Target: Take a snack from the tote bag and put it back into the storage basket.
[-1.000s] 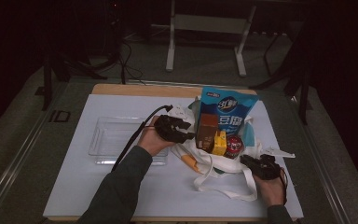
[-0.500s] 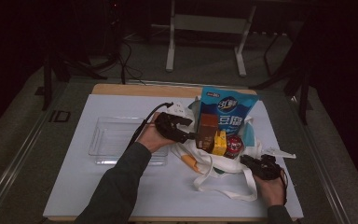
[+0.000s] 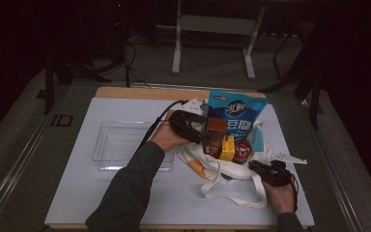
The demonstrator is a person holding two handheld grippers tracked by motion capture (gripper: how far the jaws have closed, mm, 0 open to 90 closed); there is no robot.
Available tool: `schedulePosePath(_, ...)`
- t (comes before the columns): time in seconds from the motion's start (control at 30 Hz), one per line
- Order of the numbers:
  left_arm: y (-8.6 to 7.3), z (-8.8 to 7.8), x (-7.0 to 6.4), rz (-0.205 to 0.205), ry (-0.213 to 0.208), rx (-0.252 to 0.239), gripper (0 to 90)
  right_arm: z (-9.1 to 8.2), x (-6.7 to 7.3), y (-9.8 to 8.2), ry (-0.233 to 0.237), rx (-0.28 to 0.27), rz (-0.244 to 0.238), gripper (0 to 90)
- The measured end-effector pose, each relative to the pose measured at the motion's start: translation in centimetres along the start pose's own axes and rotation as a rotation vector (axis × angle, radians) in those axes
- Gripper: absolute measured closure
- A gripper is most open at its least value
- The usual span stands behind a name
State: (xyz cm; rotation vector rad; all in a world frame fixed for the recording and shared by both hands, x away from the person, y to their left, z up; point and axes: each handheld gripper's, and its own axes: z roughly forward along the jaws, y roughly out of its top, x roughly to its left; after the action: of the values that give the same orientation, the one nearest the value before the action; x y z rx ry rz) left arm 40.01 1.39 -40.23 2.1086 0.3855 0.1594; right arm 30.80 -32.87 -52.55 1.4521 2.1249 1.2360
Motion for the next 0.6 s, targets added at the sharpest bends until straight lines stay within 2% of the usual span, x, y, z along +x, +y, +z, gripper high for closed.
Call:
schedulePosePath(0.1, 0.1, 0.6, 0.3, -0.006, -0.009, -0.003, 28.8, 0.0, 0.0, 0.0, -0.001, 0.002, -0.002, 74.4)
schedulePosePath(0.17, 0.2, 0.8, 0.2, 0.004, 0.002, -0.005, 29.4, 0.0, 0.0, 0.0, 0.001, 0.001, 0.001, 74.4)
schedulePosePath(0.27, 0.3, 0.9, 0.0, 0.019, 0.009, -0.005, 33.8, 0.0, 0.0, 0.0, 0.004, 0.002, 0.001, 74.4)
schedulePosePath(0.4, 0.4, 0.8, -0.3, 0.013, 0.024, -0.008, 37.5, 0.0, 0.0, 0.0, 0.003, 0.001, 0.003, 74.4)
schedulePosePath(0.5, 0.5, 0.7, -0.7, 0.034, 0.008, -0.004, 39.2, 0.0, 0.0, 0.0, 0.003, -0.001, 0.002, 74.4)
schedulePosePath(0.6, 0.5, 0.7, -0.6, 0.032, -0.010, -0.008, 38.9, 0.0, 0.0, 0.0, 0.001, -0.001, 0.002, 74.4)
